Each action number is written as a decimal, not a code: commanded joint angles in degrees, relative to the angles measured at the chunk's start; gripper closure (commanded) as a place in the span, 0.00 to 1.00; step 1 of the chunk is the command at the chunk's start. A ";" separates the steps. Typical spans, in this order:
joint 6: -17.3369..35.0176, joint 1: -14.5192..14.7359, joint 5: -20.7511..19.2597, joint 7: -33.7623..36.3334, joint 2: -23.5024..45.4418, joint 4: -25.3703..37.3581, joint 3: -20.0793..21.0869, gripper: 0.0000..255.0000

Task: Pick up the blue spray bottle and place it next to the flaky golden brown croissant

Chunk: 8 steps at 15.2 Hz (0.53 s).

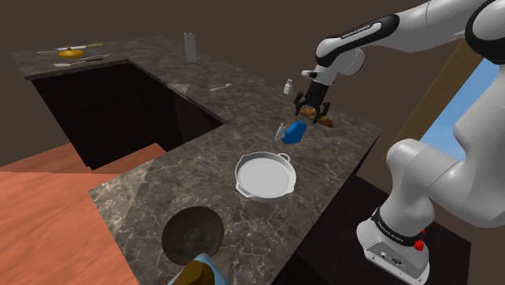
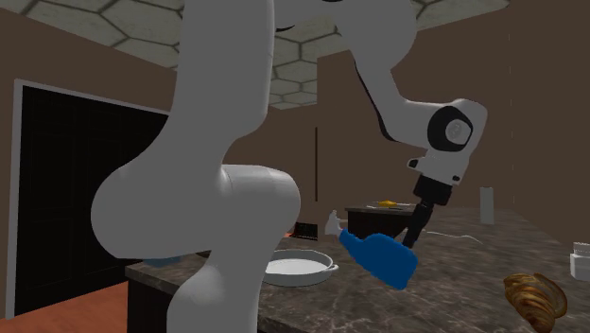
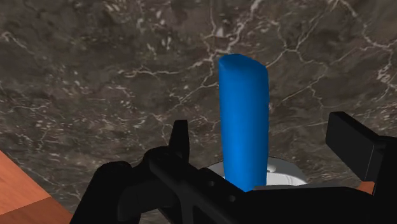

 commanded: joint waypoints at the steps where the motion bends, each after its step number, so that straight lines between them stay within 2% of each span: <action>1: -0.04 -0.08 0.05 -0.03 0.05 0.00 0.07 0.00; 5: -8.06 -7.79 3.36 -2.85 4.35 5.77 5.39 0.00; 8: -8.05 -7.81 3.34 -2.84 4.34 5.77 5.41 0.00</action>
